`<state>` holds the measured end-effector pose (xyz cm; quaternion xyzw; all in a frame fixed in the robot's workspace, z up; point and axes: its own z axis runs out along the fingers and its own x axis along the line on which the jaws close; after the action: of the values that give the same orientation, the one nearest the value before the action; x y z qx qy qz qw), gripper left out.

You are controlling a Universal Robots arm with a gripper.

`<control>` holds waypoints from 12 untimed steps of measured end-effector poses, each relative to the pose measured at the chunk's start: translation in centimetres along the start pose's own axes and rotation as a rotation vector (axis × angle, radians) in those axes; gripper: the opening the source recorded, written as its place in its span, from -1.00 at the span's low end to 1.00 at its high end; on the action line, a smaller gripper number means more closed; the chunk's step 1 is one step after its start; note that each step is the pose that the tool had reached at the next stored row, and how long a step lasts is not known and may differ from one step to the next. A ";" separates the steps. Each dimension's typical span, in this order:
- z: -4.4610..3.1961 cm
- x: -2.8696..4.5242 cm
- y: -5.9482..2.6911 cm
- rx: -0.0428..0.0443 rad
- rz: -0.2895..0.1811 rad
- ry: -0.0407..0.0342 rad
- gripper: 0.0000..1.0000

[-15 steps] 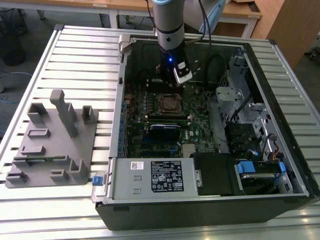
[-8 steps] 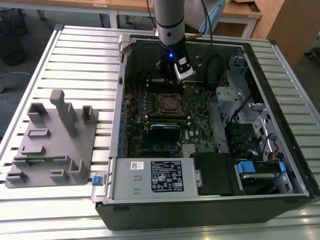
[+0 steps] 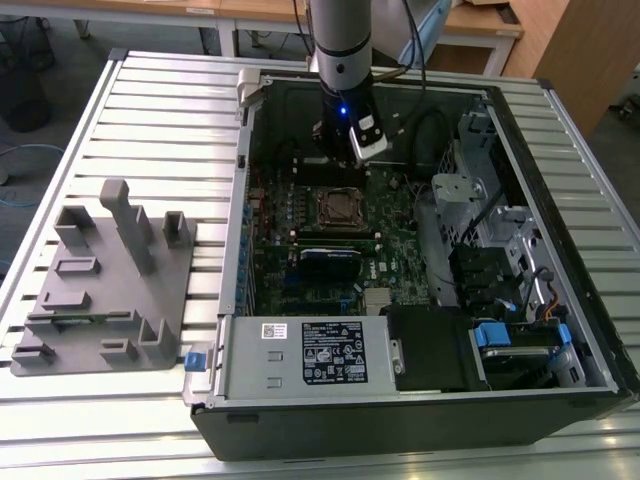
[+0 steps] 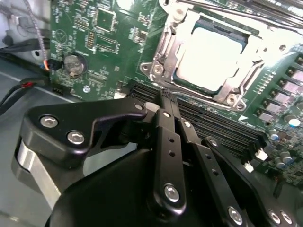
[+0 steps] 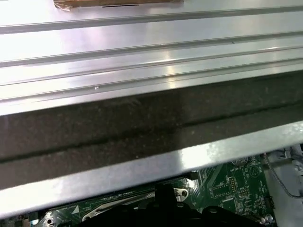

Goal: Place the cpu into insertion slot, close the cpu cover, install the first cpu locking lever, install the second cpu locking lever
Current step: 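Install the first cpu locking lever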

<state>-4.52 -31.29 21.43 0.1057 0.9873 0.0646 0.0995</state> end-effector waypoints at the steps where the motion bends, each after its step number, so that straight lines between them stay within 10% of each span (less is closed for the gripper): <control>1: 0.00 -0.01 0.00 0.0030 0.003 0.0094 -0.79; 8: 0.04 -0.23 0.05 0.0313 0.019 0.1205 -0.79; 12: 0.05 -0.26 0.05 0.0332 0.020 0.1286 -0.79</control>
<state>-4.25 -31.29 21.44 0.1129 0.9915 0.0558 0.0335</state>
